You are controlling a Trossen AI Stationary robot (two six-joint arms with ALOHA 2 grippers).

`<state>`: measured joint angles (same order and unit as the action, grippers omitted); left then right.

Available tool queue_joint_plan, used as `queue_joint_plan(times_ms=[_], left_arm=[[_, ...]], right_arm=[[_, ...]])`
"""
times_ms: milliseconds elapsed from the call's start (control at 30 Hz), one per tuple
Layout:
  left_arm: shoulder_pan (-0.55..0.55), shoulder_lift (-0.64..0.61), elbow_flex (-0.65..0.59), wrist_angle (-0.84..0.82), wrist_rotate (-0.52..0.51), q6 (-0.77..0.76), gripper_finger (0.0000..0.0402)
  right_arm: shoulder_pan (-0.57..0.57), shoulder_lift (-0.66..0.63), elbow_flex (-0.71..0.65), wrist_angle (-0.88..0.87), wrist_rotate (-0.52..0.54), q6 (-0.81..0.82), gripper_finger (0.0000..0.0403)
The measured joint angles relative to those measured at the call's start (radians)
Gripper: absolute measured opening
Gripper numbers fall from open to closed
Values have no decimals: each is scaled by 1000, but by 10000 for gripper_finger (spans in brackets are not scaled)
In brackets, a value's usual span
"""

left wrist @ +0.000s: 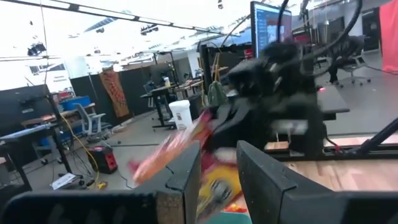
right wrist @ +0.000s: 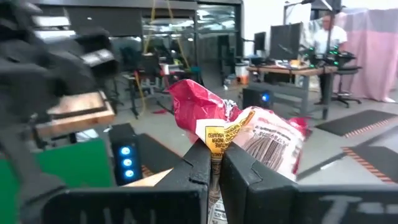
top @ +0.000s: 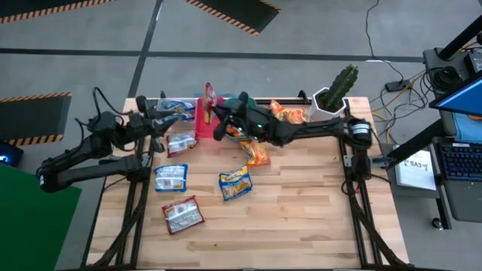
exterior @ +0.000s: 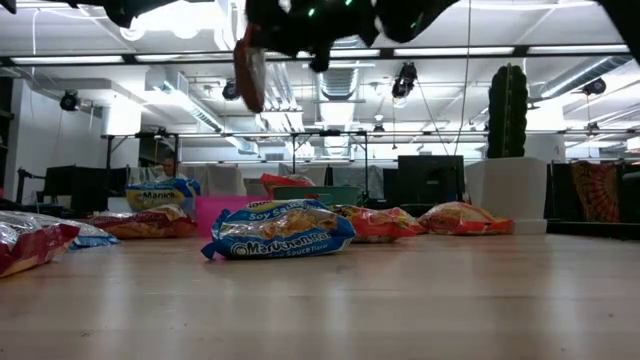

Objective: Sort Maruchan noodles
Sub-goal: Put the red noodle pack into the red bin

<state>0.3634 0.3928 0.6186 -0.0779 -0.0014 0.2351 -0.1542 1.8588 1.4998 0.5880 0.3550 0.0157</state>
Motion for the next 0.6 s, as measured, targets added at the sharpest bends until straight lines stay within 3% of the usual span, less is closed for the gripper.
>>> queue_joint_plan(times_ms=[600], left_arm=[[0, -9, 0, -14, 0, 10, 87]], right_arm=[[-102, 387, 232, -24, -62, 185, 9]])
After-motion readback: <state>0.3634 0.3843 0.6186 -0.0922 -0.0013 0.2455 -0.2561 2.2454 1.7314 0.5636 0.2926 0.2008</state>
